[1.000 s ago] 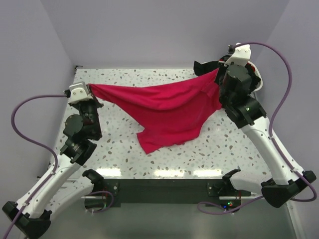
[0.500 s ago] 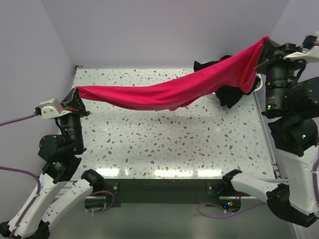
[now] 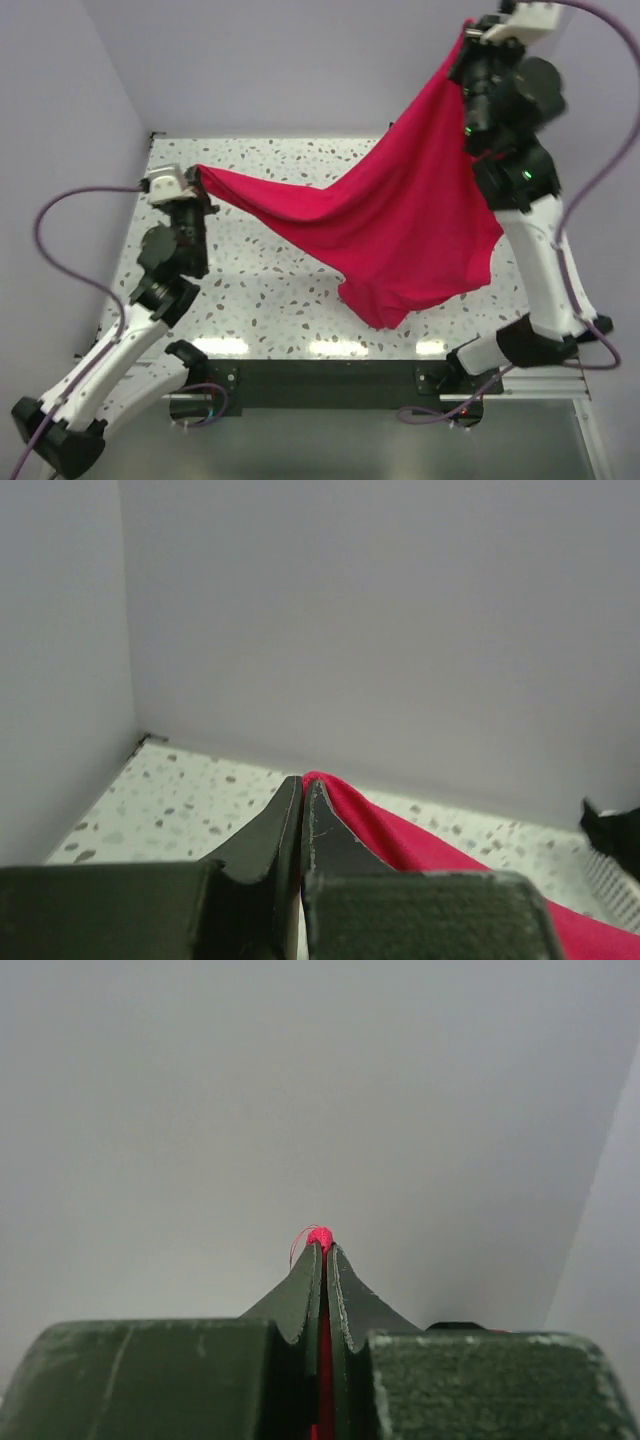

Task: Fold and stack the t-shirts
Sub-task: Flatten the tshirt out

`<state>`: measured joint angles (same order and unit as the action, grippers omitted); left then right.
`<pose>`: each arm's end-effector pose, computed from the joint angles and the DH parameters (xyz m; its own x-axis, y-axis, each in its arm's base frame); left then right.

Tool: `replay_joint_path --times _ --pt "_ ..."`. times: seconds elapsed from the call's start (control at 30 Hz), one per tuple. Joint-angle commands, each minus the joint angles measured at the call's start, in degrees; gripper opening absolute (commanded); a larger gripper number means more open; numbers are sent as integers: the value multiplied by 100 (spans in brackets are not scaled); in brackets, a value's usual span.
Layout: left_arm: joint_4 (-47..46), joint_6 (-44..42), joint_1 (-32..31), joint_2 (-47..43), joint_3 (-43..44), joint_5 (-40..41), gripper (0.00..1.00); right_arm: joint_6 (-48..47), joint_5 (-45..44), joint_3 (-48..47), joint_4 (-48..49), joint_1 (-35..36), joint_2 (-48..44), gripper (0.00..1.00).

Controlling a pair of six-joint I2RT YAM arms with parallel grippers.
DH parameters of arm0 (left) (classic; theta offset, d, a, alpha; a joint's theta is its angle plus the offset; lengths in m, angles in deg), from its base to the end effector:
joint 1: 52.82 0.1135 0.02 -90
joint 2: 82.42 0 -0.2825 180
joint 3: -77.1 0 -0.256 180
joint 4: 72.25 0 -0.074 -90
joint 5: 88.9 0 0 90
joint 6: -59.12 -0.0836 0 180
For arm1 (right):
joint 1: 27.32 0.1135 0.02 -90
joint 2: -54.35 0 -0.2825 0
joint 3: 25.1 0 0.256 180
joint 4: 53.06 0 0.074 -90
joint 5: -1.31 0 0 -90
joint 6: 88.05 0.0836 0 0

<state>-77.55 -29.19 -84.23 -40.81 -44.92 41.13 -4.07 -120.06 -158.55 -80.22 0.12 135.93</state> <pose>0.1839 -0.0493 0.4242 0.3183 -0.2208 -0.9219 -0.1017 0.9589 -0.2648 0.2586 0.0852 0.6551 0.3662 0.0892 -0.9262 0.0650 0.9905 0.1211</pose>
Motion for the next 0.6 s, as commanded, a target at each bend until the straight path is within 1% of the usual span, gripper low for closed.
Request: replay_joint_path --times 0.0,0.03,0.07,0.1,0.13,0.17,0.2,0.23,0.27,0.3,0.33,0.37,0.4,0.43,0.47,0.5,0.53,0.57 --pt "-470 -30 389 882 -328 33 0 318 447 -200 -116 -326 1665 0" --pt "-418 119 791 1050 -329 -204 0 425 526 -357 -159 -519 2068 0" --pt "-252 277 952 1382 -320 -424 0 513 553 -794 -317 -607 2803 1" --pt "-216 444 1040 1542 -346 -670 0 558 667 -1094 -466 -661 3272 9" --pt "-242 455 1067 1683 -373 -707 0 567 720 -1445 -624 -739 3677 42" --pt "-250 463 1068 1910 -399 -803 0 558 747 -2188 -1035 -758 4037 60" --pt "-224 498 1068 2008 -382 -969 0 567 773 -2535 -1265 -758 4728 76" --pt "-189 525 1068 2105 -364 -1049 0 558 808 -2791 -1441 -740 4927 87" --pt "-154 534 1068 2263 -356 -1111 0 758 861 -2828 -1643 -732 5016 95" --pt "-119 516 1068 2325 -312 -1207 0 917 896 -2550 -1610 -714 4799 96" --pt "-101 516 1068 2387 -285 -1226 0 988 931 -1503 -1488 -644 4484 96" --pt "-49 516 1059 2466 -276 -1226 0 1050 958 -788 -974 -591 4133 96" --pt "-22 516 1068 2493 -242 -1217 0 1190 1010 -59 -664 -443 3302 96" --pt "-5 525 1068 2519 -233 -1191 0 1287 1054 1323 -374 -346 2903 96" --pt "39 534 1068 2528 -215 -1156 0 1531 1055 1964 64 -240 2551 96" --pt "66 542 1076 2537 -206 -1121 0 1673 1055 2518 208 -13 2155 95" --pt "127 560 1077 2528 -197 -1103 0 1805 1037 3429 279 128 1603 94" --pt "145 578 1077 2528 -215 -1051 0 2059 1037 3821 349 269 1354 92"
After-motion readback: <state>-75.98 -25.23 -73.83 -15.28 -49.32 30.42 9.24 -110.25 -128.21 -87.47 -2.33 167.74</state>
